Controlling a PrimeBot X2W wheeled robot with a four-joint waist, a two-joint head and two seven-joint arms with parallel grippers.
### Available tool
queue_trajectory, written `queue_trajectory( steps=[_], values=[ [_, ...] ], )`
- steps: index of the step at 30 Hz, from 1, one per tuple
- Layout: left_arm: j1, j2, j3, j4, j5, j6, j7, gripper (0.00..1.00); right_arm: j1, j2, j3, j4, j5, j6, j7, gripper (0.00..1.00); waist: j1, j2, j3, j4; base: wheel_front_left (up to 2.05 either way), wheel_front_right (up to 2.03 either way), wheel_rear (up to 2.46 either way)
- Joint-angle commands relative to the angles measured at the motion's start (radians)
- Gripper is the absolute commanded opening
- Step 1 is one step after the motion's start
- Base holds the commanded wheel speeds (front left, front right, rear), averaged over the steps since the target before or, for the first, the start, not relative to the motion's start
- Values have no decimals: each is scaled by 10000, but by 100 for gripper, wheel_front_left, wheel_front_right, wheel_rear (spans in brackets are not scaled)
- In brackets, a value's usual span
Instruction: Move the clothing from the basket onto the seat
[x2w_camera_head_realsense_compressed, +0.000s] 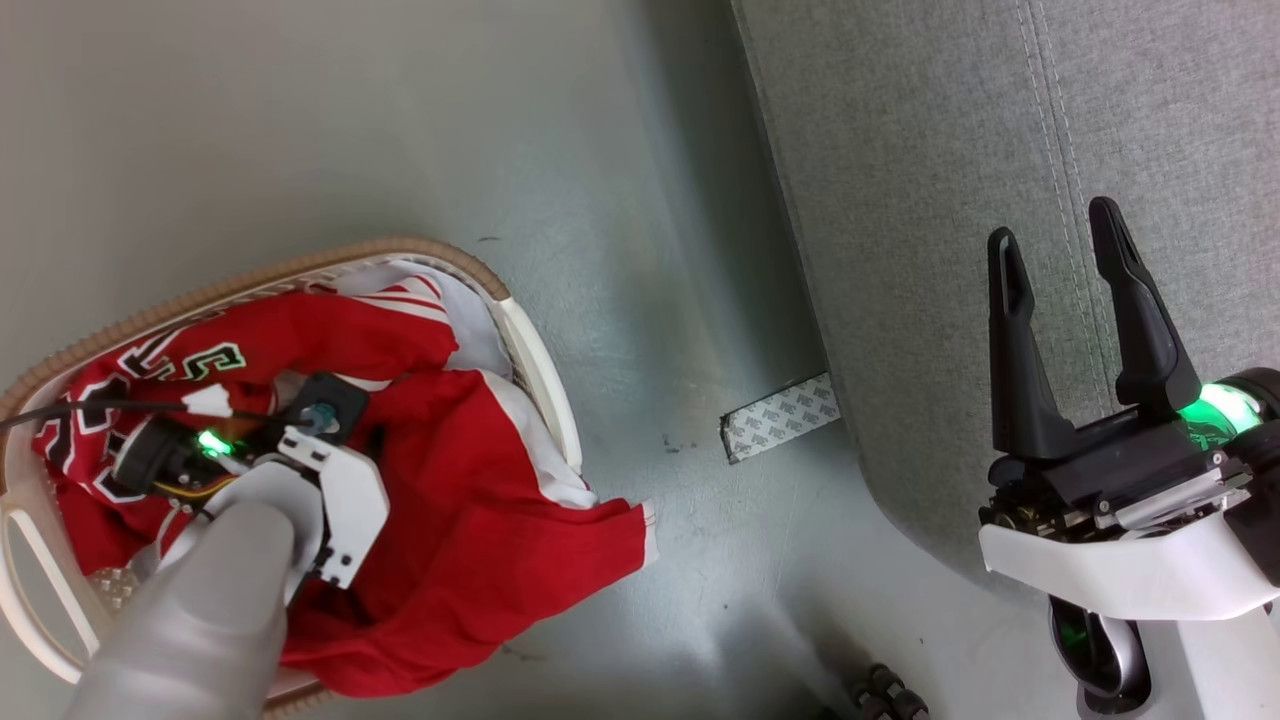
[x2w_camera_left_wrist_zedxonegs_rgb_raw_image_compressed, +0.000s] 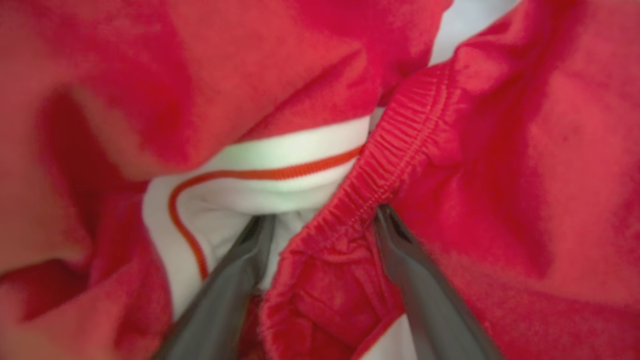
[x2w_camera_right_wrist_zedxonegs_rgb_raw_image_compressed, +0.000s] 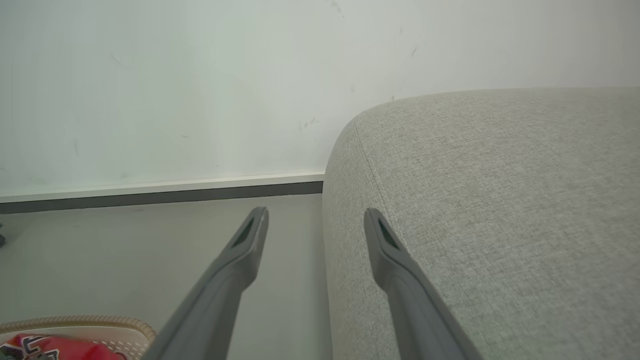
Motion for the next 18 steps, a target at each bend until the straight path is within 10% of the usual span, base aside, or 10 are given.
queue_trajectory(
  steps=[1,2,3,4,18],
  values=[
    [-33,-46,-36,161,-101,-50,90,95,-148,24,-17,-2,58,-21,4,100,-1,0,-19,26,0,0,0],
    [-33,-46,-36,161,-101,-50,90,95,-148,24,-17,-2,58,-21,4,100,-1,0,-19,26,0,0,0],
    [-15,-116,-72,196,-126,-79,89,31,-159,25,-32,31,41,-21,4,100,-1,0,-66,59,0,0,0],
    [12,-190,-114,203,-181,-107,29,0,-172,25,-31,58,3,-21,4,100,-1,0,-138,99,0,0,0],
    [1495,-1525,33,-198,-1783,-186,-1475,0,781,10,-385,745,-655,-21,4,100,-1,0,-3390,1330,0,0,0]
  ],
)
